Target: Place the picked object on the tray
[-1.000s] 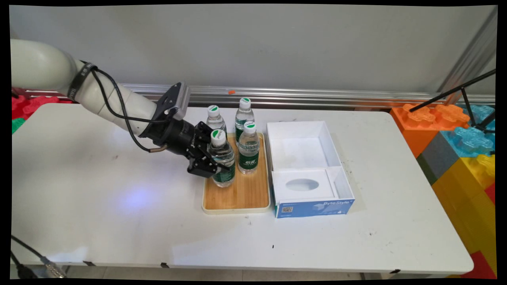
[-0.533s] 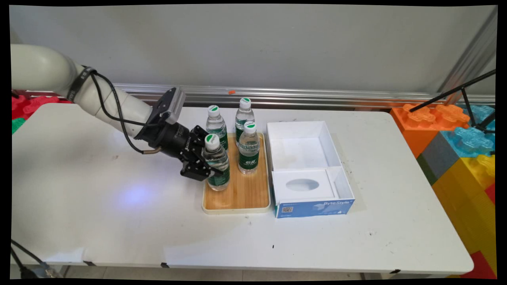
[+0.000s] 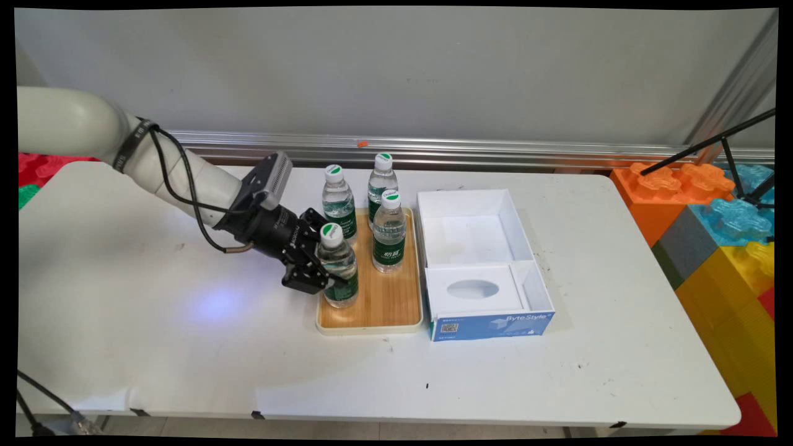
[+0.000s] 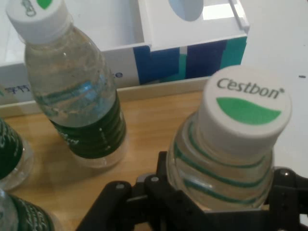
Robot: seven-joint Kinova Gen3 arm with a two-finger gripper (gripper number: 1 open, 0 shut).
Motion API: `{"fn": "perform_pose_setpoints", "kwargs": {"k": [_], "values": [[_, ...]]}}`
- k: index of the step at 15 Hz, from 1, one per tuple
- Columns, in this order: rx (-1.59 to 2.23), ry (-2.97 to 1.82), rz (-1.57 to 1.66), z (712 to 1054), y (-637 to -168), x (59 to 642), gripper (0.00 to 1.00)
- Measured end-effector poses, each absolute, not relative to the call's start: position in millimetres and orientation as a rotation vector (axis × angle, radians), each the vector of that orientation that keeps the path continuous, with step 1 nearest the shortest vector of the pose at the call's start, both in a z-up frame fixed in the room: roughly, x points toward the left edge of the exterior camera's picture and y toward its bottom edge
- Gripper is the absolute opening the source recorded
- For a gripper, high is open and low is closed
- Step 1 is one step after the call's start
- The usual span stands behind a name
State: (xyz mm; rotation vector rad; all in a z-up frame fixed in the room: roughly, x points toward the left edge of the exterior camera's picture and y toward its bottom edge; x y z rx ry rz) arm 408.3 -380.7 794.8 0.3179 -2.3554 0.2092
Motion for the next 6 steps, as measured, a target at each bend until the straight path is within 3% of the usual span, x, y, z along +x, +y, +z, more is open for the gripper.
{"fn": "perform_pose_setpoints", "kwargs": {"k": [3, 4, 6], "values": [[0.305, -2.357, 0.207, 787.8, -380.4, 407.6, 0.00], [0.297, -2.357, 0.207, 785.9, -380.5, 406.8, 1.00], [0.288, -2.354, 0.206, 783.0, -380.6, 405.2, 1.00]]}}
